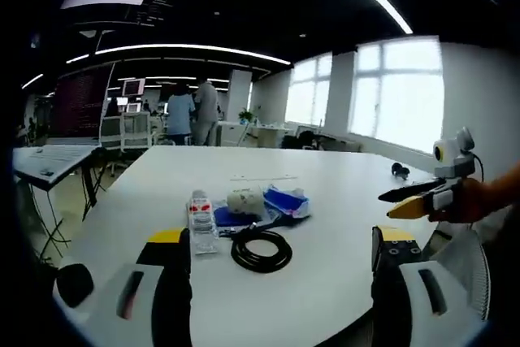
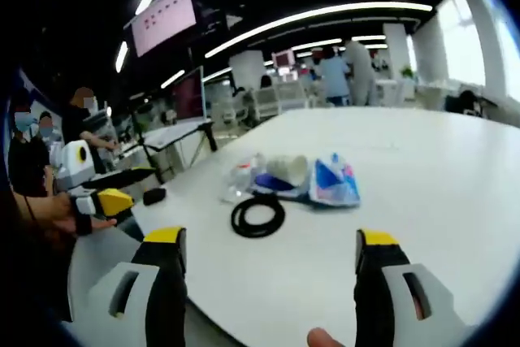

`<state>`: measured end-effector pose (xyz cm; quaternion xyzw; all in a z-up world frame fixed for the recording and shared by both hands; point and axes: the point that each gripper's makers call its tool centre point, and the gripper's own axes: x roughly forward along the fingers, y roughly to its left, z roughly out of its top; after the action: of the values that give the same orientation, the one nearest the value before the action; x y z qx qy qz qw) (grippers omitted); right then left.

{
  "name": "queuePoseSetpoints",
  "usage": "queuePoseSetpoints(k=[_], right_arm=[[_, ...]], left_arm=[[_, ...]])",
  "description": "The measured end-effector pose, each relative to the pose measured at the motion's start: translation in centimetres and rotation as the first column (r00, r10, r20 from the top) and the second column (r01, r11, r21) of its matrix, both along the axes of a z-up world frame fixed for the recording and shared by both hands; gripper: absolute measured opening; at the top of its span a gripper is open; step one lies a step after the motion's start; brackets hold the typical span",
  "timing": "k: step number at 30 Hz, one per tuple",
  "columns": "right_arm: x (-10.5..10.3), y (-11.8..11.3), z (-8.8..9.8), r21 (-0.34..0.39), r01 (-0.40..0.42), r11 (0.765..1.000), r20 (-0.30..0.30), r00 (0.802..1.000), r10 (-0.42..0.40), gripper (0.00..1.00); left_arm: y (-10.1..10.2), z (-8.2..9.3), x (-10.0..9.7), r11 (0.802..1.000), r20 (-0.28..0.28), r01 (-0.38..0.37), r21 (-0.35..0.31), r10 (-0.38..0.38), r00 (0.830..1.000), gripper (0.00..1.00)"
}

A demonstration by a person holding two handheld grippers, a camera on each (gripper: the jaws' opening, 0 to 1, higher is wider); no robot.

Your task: Arrange the tabletop items into an orderly group along one side of the table until the central work area is clear of visible clutter.

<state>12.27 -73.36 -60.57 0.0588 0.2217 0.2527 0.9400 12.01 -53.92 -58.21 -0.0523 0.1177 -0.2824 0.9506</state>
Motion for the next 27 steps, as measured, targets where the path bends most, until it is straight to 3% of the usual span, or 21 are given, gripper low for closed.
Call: queuePoseSetpoints(k=[9, 13, 27], right_arm=[[6.3, 2.9, 2.8, 0.029, -0.044, 0.999, 0.07, 0.997, 0.042, 0.83], [7.6, 3.4, 3.3, 0.028, -0.051, 0.998, 0.086, 0.995, 0.048, 0.83], [5.8, 1.6, 1.5, 0.027, -0.012, 1.0, 0.055, 0.998, 0.01, 0.84]], left_arm=[[1.0, -0.1, 0.7, 0.998, -0.021, -0.052, -0.03, 0.052, 0.998, 0.92], [1.4, 0.0, 0.9, 0.997, -0.02, -0.067, -0.035, 0.067, 0.998, 0.92], [2.1, 0.8, 2.1, 0.996, 0.004, -0.083, -0.01, 0.084, 0.996, 0.9]])
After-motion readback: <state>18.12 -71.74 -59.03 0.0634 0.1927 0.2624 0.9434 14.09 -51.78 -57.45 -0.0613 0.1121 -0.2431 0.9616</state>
